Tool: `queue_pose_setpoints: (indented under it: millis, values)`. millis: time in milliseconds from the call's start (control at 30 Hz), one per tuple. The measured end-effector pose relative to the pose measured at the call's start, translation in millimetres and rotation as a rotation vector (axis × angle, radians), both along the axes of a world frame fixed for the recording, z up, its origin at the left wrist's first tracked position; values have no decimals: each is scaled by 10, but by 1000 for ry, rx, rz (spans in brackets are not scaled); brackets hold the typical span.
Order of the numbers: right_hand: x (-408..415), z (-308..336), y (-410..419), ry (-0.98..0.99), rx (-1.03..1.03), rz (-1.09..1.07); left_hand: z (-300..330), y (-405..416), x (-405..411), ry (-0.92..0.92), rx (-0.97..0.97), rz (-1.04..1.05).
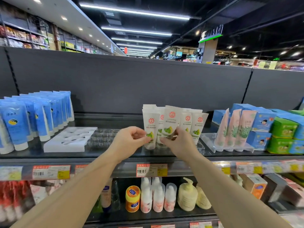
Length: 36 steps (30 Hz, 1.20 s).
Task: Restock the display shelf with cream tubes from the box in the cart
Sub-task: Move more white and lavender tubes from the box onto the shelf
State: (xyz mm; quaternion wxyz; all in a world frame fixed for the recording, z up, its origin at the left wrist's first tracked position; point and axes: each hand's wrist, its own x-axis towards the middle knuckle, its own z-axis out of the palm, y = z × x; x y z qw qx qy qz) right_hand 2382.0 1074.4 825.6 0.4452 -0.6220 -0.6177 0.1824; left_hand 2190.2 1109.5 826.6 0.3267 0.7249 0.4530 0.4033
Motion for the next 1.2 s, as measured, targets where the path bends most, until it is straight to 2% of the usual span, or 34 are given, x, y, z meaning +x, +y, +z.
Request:
queue_pose_setpoints:
  millis: [100,233,433,700,1033,1200]
  values:
    - [52,-61,109,-65,-48,-60,-117,39,-19,257,92,35]
    - [1,-107,196,-146,-21,-62,-178,35,48,437,215,22]
    - [30,-123,266,-342,-99,-62,-242,70,54,475,284,54]
    - [6,-79,287,-428,-259,-77,-245,24,63,529,284,59]
    - [61,-167,320,-352,-256,-70,-177,-55,93,589,217,76]
    - [37,-118,170,-266,-188,-110,-68,-217,38,583,257,76]
